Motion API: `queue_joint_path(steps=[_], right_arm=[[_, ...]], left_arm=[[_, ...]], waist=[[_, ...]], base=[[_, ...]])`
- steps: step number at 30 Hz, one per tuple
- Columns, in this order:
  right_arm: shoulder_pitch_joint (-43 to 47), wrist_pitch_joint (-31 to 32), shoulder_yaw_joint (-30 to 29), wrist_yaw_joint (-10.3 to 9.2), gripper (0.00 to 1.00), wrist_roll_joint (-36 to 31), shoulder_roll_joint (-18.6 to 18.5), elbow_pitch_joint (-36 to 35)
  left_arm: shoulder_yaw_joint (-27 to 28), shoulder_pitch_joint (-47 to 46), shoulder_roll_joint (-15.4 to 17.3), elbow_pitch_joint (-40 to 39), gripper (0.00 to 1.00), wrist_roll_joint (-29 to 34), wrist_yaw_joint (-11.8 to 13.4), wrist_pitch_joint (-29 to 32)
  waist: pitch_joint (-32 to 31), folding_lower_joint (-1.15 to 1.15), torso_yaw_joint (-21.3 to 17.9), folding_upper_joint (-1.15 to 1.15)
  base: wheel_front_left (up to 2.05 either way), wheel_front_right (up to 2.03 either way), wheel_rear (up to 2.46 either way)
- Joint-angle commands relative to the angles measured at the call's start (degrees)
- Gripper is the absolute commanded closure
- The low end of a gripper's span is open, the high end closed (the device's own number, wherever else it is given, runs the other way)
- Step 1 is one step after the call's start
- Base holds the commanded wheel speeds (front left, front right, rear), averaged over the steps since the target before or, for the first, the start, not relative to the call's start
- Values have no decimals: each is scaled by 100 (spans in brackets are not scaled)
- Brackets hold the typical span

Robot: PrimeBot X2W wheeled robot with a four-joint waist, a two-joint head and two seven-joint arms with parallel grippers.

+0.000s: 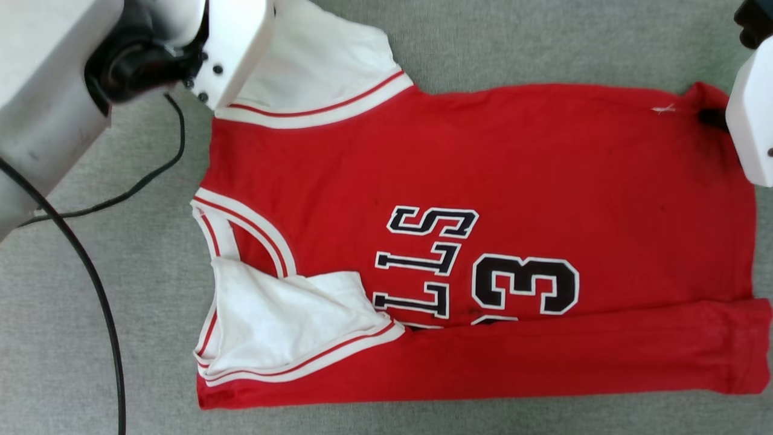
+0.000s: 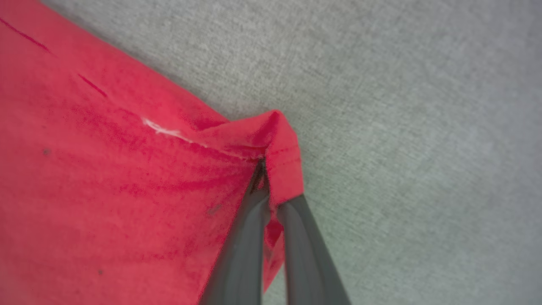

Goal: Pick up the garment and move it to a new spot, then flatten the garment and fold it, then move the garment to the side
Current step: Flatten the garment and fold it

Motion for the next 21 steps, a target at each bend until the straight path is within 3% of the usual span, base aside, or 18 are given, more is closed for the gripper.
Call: queue_joint_path(steps=[1,11,21], right_arm=[[259,-74,181,-2,100,35,60,131],[659,-1233,534,-2,100,323,-132,8],[1416,-1698,952,-2,100,611,-484,-228]], left_arm=[[-28,140,47,-13,100,-27,-1,-64],[-122,1012,424,-678,100,-59,-1,-354],[-130,2196,889,-1460,100,-54,-1,-432]], waist=[[-242,1,-35,0],[-1329,1,16,0],[-2001,1,53,0]], base=[[0,0,0],[0,0,0],[0,0,0]])
